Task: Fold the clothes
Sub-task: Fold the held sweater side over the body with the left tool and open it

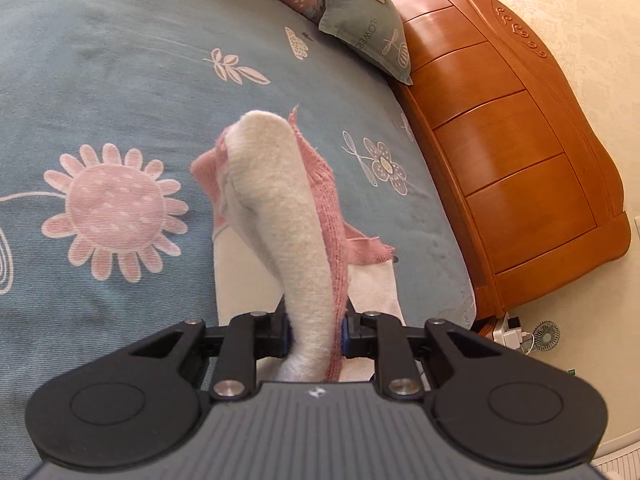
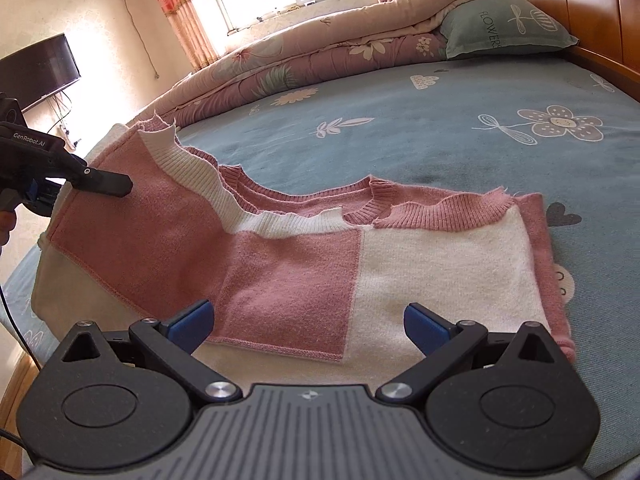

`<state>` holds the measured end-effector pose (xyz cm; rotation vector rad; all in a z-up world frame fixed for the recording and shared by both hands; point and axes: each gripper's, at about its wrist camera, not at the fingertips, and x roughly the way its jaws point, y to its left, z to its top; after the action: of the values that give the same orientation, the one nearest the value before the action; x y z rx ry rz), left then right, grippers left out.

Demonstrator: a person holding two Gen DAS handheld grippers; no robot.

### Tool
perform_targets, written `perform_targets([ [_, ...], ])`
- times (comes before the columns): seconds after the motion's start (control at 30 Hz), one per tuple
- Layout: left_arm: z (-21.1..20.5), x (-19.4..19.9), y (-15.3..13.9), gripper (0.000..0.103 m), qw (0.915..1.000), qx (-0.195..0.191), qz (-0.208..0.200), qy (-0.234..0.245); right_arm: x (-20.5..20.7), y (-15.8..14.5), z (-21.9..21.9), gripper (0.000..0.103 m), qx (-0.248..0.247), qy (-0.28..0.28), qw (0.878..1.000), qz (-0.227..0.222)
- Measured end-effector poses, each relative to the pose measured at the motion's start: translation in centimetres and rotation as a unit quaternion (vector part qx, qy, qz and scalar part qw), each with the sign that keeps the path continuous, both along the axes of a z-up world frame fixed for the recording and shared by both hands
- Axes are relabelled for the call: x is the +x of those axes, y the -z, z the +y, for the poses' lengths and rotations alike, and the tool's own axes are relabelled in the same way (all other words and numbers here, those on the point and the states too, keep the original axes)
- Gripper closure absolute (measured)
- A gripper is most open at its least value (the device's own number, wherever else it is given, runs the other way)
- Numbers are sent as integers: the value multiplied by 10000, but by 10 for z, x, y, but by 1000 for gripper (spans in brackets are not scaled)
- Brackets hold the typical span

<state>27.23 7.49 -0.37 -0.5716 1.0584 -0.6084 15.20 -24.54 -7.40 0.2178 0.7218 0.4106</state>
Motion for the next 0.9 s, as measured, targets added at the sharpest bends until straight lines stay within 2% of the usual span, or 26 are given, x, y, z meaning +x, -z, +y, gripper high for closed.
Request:
perform_targets([
  [0.2,-39,9,-5,83,9997,-156,120,-125,-13,-8,-27,0,37,283,9994,-188],
  [0.4,-85,19,-6,83,9994,-294,170,75,-23,-11,-57,0,132,691,9970,-314],
  [0.73,-168,40,7,83,9983,-182,357,414,-41,-15,-102,0,224,1233,9911,-445],
  [0.9,-206,50,28,83,9967,198,619,476,-46,-13,-120,0,267,1488,9875,-444],
])
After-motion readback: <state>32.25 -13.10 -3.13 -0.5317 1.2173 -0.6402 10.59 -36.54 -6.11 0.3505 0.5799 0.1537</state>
